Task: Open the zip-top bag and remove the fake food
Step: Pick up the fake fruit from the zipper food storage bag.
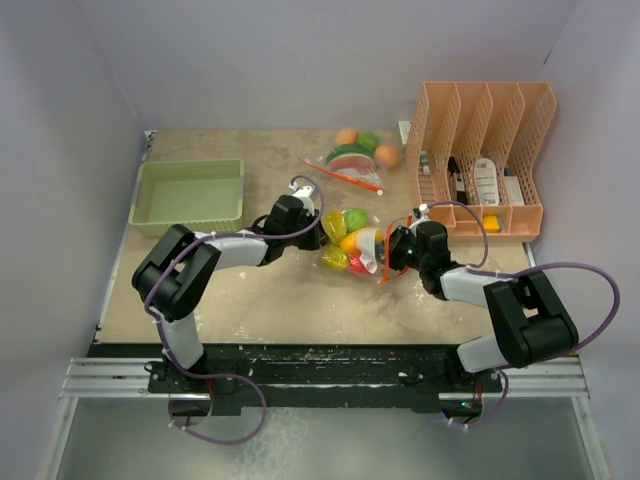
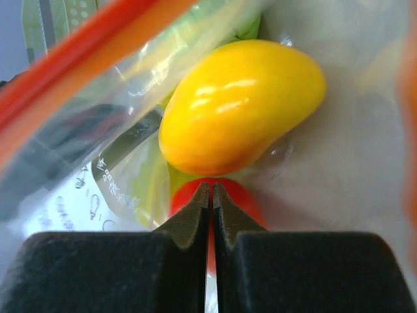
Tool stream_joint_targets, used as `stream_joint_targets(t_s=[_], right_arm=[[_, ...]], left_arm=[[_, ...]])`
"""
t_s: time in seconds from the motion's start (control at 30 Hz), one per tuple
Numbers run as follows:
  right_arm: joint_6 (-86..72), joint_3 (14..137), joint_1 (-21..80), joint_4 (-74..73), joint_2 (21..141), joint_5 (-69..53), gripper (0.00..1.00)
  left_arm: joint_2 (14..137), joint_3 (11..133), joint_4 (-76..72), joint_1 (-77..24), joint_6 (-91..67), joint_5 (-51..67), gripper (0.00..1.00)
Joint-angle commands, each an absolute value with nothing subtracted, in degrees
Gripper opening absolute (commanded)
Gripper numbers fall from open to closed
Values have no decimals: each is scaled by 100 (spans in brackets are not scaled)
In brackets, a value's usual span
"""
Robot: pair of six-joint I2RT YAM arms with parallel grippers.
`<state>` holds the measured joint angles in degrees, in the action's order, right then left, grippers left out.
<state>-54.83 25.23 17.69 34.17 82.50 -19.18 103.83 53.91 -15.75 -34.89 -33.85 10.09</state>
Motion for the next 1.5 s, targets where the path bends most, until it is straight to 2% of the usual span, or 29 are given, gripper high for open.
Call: stream_joint_targets(t_s=[0.0,0.13,0.23,0.5,0.6,0.67,0.8,0.93,1.0,1.1,1.23,1.47], right_arm=[[-5330,2610,1802,3527,8212,-1977,6],[-5297,2561,1802,3514,8129,-1940,7],[-5152,2580,1802,3360,8070,-1921,13],[-3653,2759,1801,2588,7720,-1897,57],[-3125,2789,1802,2524,7661,-2364,70],[-2887,2842,1802,2534,7799,-3006,74],[-2643,2885,1802,2621,8183,-3677,79],[-2582,2850,1797,2715,8406,-3698,83],[-2593,2883,1810,2727,8512,-3748,81],[-2489,2988,1863,2523,8691,-3731,74],[-2375,3028,2023,2006,8785,-3137,71],[-2571,2795,2127,2116,8321,-3109,77]], left_arm=[[10375,5337,-2355,-3485,-3499,1427,2],[10147,5136,-2579,-3488,-3508,1474,0],[9871,4966,-2678,-3486,-3526,1450,0],[9078,4893,-2317,-3498,-3349,1266,0],[8956,4948,-2189,-3498,-3314,1228,0],[8931,4973,-2140,-3496,-3313,1201,0],[8968,5002,-2125,-3498,-3331,1220,0],[9059,4945,-2118,-3507,-3381,1222,0],[9076,4876,-2136,-3515,-3394,1194,0],[9076,4818,-2104,-3522,-3410,1040,0],[9071,4812,-1963,-3517,-3472,826,0],[9161,4854,-1851,-3507,-3654,615,0]])
